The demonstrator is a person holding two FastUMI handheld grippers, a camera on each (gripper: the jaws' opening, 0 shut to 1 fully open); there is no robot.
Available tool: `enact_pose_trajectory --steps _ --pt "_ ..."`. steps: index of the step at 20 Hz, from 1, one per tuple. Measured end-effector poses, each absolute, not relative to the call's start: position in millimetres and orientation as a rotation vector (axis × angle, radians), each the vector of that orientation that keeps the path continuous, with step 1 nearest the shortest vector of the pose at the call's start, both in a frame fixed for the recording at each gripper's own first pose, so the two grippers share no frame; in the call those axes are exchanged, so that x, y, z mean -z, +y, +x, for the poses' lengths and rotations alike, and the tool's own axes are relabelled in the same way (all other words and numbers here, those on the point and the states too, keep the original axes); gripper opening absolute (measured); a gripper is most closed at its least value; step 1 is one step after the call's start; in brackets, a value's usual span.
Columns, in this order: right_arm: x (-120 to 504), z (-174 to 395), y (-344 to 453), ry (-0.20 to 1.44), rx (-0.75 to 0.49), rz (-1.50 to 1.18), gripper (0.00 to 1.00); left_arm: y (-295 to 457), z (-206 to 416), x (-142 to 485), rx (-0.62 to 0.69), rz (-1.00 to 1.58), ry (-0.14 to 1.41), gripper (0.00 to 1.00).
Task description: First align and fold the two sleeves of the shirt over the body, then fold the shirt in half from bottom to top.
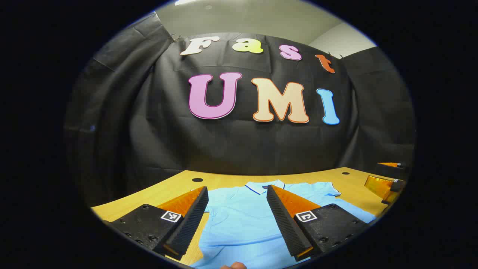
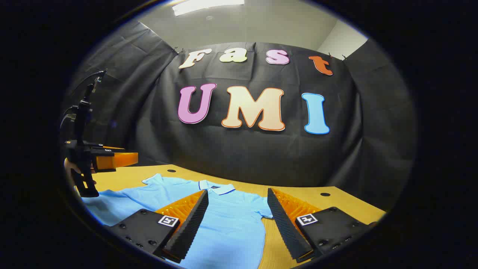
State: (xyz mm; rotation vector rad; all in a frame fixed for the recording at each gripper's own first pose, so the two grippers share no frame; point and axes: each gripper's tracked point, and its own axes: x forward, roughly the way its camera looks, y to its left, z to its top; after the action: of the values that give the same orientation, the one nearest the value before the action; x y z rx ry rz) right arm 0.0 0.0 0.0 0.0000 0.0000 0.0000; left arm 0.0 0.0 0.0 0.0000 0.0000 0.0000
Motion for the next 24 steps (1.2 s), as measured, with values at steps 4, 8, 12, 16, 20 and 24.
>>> enact_pose_trajectory --steps 4,8,12,16,20,24 --pt "-2.0 -1.7 -6.3 0.002 0.014 -0.002 0.98 1.2 -0.9 -2.8 -0.005 0.006 -0.006 0.95" --pt "1.3 -1.6 -5.7 0.016 0.014 -0.001 0.98 -1.7 -3.0 -1.7 0.003 -0.002 -0.003 0.95" --pt "2.7 -3.1 -3.9 0.02 0.011 -0.003 0.98 -2.9 -3.1 0.5 0.007 -0.003 0.007 0.95" --pt "8.5 -3.3 -2.2 0.042 0.001 0.0 0.98 -2.2 -2.8 1.8 0.007 -0.002 0.01 0.95" --pt "8.9 9.9 -7.8 0.074 -0.024 0.044 0.98 -3.6 0.7 10.7 0.016 -0.016 0.034 0.95" --pt "0.0 49.8 -44.4 0.137 0.011 0.085 0.98 -5.3 2.9 22.0 0.027 -0.026 0.071 0.94"
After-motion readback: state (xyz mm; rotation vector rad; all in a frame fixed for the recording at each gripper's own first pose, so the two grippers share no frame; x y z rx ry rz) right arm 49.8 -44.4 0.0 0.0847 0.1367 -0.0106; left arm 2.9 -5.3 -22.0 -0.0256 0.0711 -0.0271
